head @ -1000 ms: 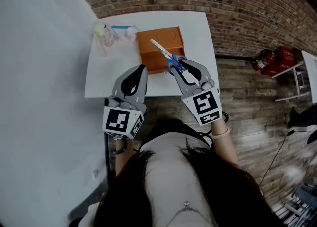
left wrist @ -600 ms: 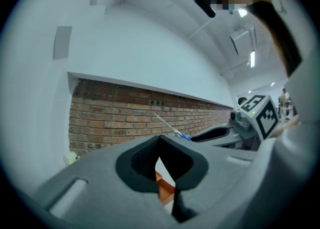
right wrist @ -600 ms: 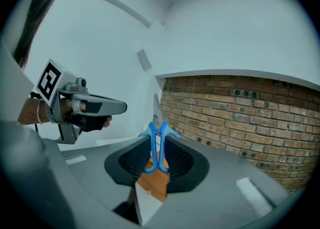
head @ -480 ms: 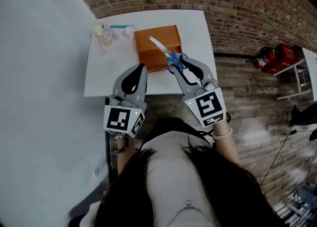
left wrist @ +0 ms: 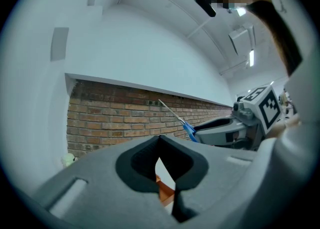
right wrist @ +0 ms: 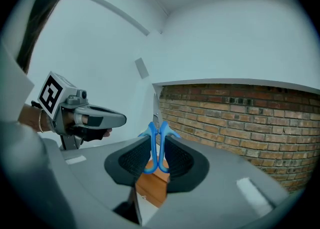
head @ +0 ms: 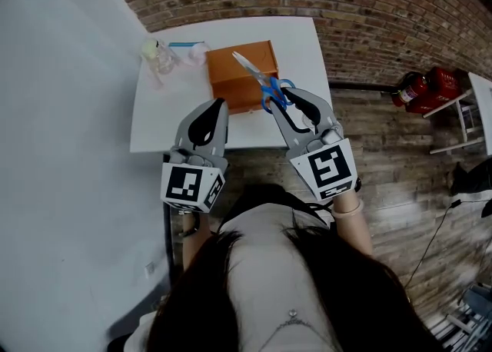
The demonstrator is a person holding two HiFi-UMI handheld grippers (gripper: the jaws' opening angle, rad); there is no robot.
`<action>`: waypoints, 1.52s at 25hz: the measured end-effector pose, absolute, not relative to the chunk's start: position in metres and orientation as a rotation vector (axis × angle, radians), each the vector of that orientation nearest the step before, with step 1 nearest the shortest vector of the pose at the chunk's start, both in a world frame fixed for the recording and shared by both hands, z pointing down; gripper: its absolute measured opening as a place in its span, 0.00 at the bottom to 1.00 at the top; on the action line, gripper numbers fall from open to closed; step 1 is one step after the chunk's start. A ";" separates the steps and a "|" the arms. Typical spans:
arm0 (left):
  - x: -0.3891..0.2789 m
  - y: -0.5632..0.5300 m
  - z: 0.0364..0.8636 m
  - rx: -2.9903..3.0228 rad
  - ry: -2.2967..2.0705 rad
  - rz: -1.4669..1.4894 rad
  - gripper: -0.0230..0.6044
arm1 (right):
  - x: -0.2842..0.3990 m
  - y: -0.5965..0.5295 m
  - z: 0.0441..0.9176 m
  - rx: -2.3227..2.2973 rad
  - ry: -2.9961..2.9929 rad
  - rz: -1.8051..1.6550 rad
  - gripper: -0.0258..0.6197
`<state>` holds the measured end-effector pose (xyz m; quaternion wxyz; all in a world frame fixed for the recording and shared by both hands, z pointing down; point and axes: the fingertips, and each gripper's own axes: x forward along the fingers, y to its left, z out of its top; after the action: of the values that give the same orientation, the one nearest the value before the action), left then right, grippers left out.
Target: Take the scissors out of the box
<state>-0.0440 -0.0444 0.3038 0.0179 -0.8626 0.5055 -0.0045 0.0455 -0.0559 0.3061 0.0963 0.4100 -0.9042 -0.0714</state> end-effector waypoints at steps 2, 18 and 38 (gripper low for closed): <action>-0.042 -0.045 0.305 -2.682 1.566 -0.019 0.04 | 0.048 -0.056 0.305 1.219 -2.681 -0.214 0.19; -0.033 -0.056 0.301 -2.694 1.531 -0.055 0.04 | 0.056 -0.058 0.294 1.243 -2.703 -0.225 0.19; -0.014 -0.061 0.304 -2.728 1.497 -0.062 0.04 | 0.075 -0.060 0.293 1.248 -2.685 -0.227 0.19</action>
<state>-0.0141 -0.0612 0.3042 0.0148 -0.8765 0.4808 -0.0198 0.0753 -0.0596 0.2935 0.0861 0.4187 -0.9009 -0.0760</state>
